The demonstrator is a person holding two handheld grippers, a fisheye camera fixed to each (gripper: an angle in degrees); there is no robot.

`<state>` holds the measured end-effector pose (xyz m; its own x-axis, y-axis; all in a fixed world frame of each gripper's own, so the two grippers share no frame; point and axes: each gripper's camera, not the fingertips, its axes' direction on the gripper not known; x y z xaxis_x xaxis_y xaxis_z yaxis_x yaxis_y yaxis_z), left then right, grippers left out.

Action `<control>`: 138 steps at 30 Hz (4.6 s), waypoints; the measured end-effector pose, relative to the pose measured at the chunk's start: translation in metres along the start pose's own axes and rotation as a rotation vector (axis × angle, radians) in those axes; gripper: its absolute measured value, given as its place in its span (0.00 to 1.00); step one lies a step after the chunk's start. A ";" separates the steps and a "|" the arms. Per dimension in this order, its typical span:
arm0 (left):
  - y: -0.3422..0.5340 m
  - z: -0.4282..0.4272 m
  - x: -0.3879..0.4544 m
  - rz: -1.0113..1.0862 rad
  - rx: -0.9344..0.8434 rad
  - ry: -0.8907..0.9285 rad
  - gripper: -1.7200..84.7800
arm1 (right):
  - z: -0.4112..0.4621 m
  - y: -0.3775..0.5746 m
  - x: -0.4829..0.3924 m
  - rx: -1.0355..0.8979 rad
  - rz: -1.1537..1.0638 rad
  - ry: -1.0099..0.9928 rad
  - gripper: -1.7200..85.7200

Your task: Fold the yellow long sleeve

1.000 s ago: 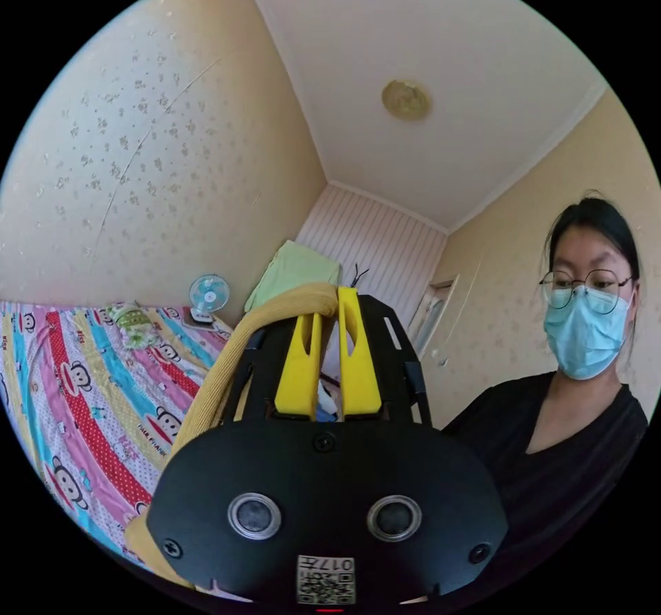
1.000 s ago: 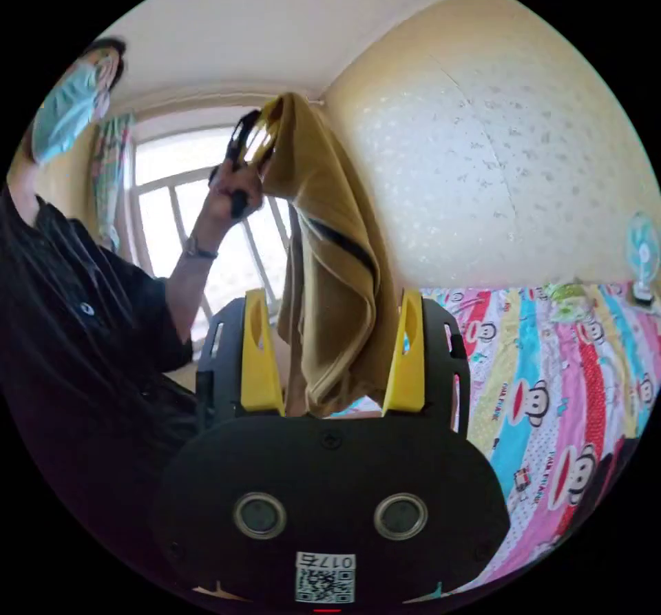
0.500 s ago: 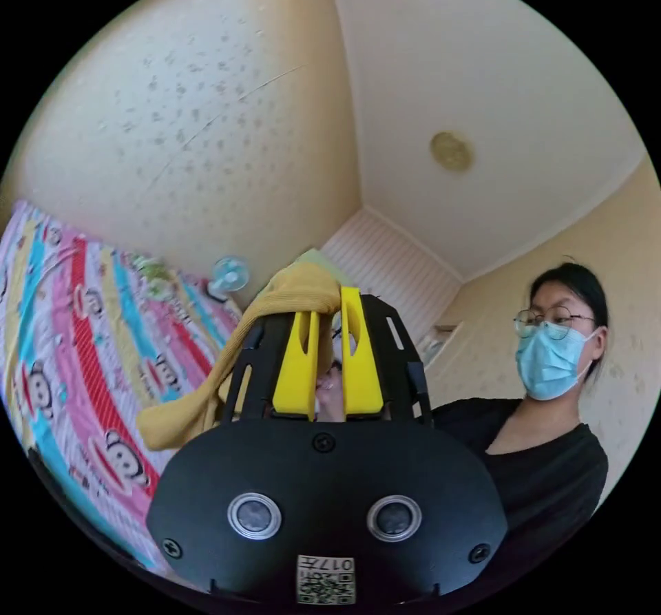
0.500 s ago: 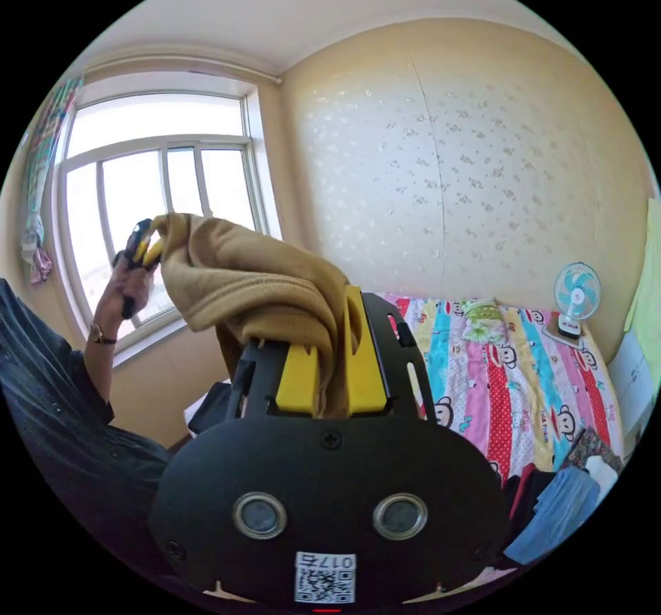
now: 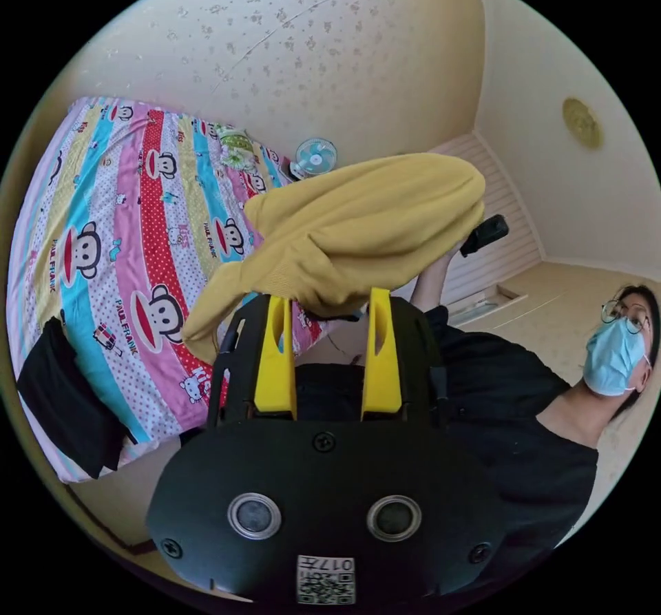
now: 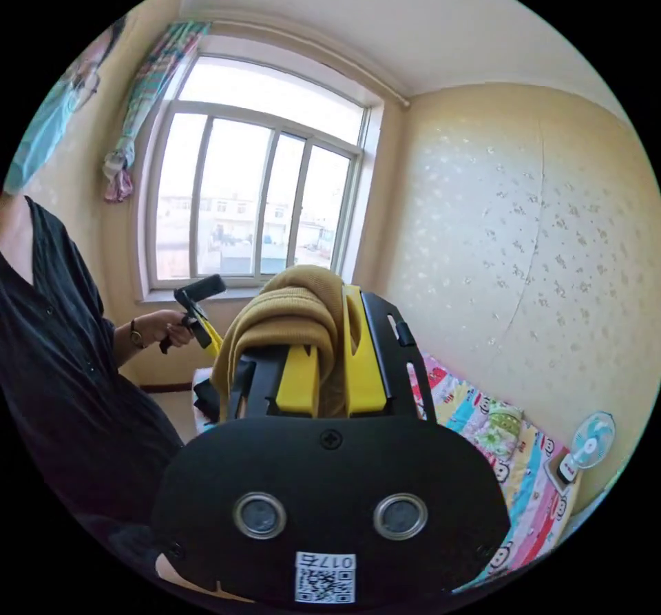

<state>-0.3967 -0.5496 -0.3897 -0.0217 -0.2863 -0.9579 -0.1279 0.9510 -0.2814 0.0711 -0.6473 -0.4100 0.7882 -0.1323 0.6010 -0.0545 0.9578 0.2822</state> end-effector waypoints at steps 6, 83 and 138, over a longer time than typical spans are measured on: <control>0.016 -0.049 -0.027 0.024 0.140 0.387 0.18 | -0.059 0.031 0.066 0.390 0.204 -0.268 0.09; 0.026 0.022 0.114 0.061 0.475 0.119 0.09 | 0.098 0.174 -0.203 -0.293 0.352 0.021 0.20; 0.134 -0.081 0.073 0.353 0.365 -0.042 0.04 | -0.164 0.149 -0.082 -0.032 0.356 -0.043 0.08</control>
<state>-0.4960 -0.4527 -0.4922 0.0398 0.0574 -0.9976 0.2353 0.9697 0.0652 0.0985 -0.4517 -0.5400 0.6967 0.2012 0.6886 -0.3011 0.9532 0.0262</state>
